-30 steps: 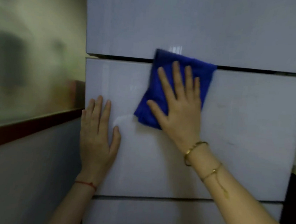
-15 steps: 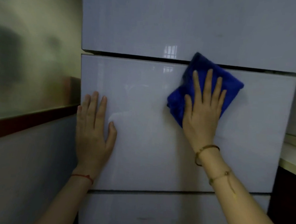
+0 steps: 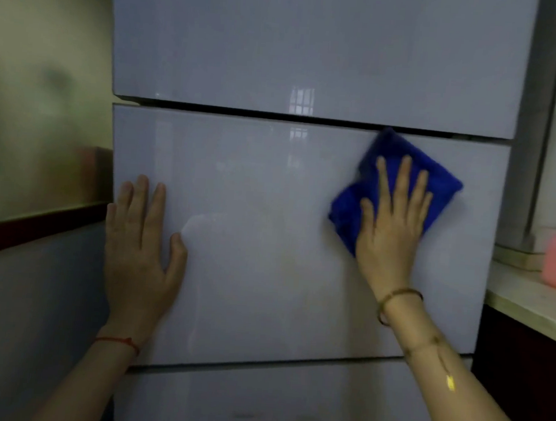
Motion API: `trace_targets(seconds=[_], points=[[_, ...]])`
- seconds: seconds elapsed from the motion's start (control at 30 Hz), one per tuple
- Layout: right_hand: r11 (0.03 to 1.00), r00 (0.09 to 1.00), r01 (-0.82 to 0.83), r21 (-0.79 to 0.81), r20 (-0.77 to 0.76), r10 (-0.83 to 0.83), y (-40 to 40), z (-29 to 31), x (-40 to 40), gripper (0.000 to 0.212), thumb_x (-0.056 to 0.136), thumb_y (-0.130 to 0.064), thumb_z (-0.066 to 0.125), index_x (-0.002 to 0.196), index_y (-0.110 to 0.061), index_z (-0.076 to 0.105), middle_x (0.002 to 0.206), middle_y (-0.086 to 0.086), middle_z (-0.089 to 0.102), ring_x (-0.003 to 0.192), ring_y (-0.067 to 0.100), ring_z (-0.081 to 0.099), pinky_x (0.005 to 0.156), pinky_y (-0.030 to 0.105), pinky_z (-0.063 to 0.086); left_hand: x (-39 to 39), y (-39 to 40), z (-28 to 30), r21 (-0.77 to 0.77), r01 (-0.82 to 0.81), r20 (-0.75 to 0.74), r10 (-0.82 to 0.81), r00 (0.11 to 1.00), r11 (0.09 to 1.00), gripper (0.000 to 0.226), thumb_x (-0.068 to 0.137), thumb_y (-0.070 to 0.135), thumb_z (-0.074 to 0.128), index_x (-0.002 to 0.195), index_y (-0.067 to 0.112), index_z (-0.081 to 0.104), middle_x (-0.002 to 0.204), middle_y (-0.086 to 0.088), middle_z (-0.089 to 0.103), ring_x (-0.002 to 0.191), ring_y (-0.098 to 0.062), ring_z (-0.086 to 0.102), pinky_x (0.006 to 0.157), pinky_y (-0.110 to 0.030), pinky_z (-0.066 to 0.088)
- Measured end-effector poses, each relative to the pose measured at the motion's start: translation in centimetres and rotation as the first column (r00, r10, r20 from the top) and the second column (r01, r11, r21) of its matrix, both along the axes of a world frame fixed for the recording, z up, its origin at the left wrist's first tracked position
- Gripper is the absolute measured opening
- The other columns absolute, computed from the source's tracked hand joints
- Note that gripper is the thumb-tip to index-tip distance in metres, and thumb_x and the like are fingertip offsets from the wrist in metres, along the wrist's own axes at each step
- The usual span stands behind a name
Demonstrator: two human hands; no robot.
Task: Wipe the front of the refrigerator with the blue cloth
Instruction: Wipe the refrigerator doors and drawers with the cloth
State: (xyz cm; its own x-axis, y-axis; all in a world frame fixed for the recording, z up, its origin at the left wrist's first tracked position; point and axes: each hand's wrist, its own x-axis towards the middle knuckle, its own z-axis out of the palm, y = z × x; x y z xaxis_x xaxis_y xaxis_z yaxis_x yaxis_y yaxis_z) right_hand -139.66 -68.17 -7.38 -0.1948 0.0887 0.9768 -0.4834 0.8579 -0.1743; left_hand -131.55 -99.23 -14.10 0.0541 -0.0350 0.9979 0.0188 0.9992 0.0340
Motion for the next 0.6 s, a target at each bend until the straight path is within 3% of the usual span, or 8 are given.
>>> trace_targets(seconds=[0.1, 0.2, 0.27, 0.33, 0.43, 0.5, 0.53, 0.6], points=[[0.981, 0.995, 0.020, 0.191, -0.096, -0.002, -3.9, -0.6, 0.7, 0.055, 0.102, -0.037, 0.032, 0.154, -0.025, 0.023, 0.163, 0.008, 0.016, 0.151, 0.035, 0.011, 0.124, 0.049, 0.005, -0.1, -0.1, 0.0, 0.002, 0.011, 0.001, -0.011, 1.000, 1.000, 0.060, 0.103, 0.027, 0.038, 0.157, 0.004, 0.030, 0.168, -0.010, 0.021, 0.158, -0.029, 0.017, 0.131, -0.039, 0.007], [0.888, 0.991, 0.017, 0.459, -0.128, 0.047, -5.4, -8.3, 1.7, 0.058, 0.100, -0.039, 0.038, 0.154, -0.030, 0.021, 0.163, 0.002, 0.015, 0.151, 0.031, 0.010, 0.125, 0.046, 0.005, -0.1, -0.2, -0.1, -0.006, 0.017, -0.003, -0.017, 1.000, 1.000, 0.060, 0.103, 0.026, 0.039, 0.158, 0.005, 0.030, 0.168, -0.011, 0.022, 0.158, -0.030, 0.018, 0.131, -0.040, 0.007], [0.832, 0.988, 0.056, 0.551, -0.149, 0.031, -3.4, -11.3, 1.4, 0.057, 0.098, -0.038, 0.042, 0.152, -0.031, 0.025, 0.160, 0.001, 0.021, 0.150, 0.029, 0.013, 0.124, 0.044, 0.008, 0.0, -0.2, 0.0, -0.012, 0.012, -0.005, -0.012, 1.000, 1.000, 0.059, 0.102, 0.025, 0.040, 0.157, 0.003, 0.032, 0.167, -0.013, 0.023, 0.157, -0.033, 0.020, 0.131, -0.040, 0.008], [0.860, 0.993, 0.064, 0.507, -0.119, -0.004, -0.6, -10.8, 0.7, 0.058, 0.095, -0.036, 0.042, 0.151, -0.031, 0.026, 0.157, 0.003, 0.025, 0.148, 0.030, 0.016, 0.122, 0.044, 0.010, -0.1, -0.2, 0.0, -0.007, 0.010, -0.009, -0.010, 1.000, 1.000, 0.059, 0.102, 0.025, 0.040, 0.156, 0.003, 0.032, 0.167, -0.014, 0.024, 0.157, -0.034, 0.021, 0.131, -0.041, 0.009], [0.973, 1.000, -0.003, 0.231, -0.019, 0.008, 0.3, -5.4, 0.3, 0.055, 0.101, -0.032, 0.034, 0.154, -0.029, 0.018, 0.163, 0.006, 0.015, 0.151, 0.032, 0.009, 0.124, 0.049, 0.008, -0.2, -0.2, 0.0, -0.001, 0.005, -0.014, -0.005, 1.000, 1.000, 0.059, 0.104, 0.028, 0.036, 0.157, 0.004, 0.031, 0.167, -0.014, 0.024, 0.157, -0.032, 0.020, 0.131, -0.045, 0.012], [0.996, 1.000, 0.004, 0.086, -0.031, -0.001, -2.0, -1.1, 0.7, 0.052, 0.104, -0.036, 0.027, 0.155, -0.026, 0.021, 0.164, 0.007, 0.014, 0.152, 0.034, 0.006, 0.125, 0.049, 0.003, -0.2, -0.2, -0.1, 0.002, -0.002, -0.007, 0.002, 1.000, 1.000, 0.059, 0.103, 0.028, 0.035, 0.157, 0.004, 0.031, 0.166, -0.015, 0.025, 0.157, -0.032, 0.019, 0.131, -0.044, 0.011], [0.997, 0.999, 0.019, 0.074, -0.049, -0.015, -3.6, 0.1, 0.9, 0.052, 0.105, -0.039, 0.024, 0.155, -0.026, 0.023, 0.164, 0.008, 0.015, 0.152, 0.035, 0.007, 0.125, 0.048, 0.002, -0.1, -0.2, 0.0, 0.008, -0.004, -0.004, 0.004, 1.000, 1.000, 0.059, 0.103, 0.028, 0.036, 0.157, 0.003, 0.030, 0.166, -0.015, 0.025, 0.157, -0.031, 0.019, 0.131, -0.043, 0.010], [0.980, 0.994, 0.027, 0.195, -0.109, -0.006, -6.4, 0.1, 1.5, 0.053, 0.103, -0.041, 0.024, 0.154, -0.027, 0.025, 0.163, 0.007, 0.017, 0.151, 0.035, 0.010, 0.125, 0.047, 0.003, -0.2, -0.2, 0.1, 0.014, -0.007, 0.000, 0.007, 1.000, 1.000, 0.060, 0.103, 0.027, 0.037, 0.157, 0.003, 0.030, 0.166, -0.015, 0.024, 0.157, -0.031, 0.019, 0.131, -0.042, 0.009]])
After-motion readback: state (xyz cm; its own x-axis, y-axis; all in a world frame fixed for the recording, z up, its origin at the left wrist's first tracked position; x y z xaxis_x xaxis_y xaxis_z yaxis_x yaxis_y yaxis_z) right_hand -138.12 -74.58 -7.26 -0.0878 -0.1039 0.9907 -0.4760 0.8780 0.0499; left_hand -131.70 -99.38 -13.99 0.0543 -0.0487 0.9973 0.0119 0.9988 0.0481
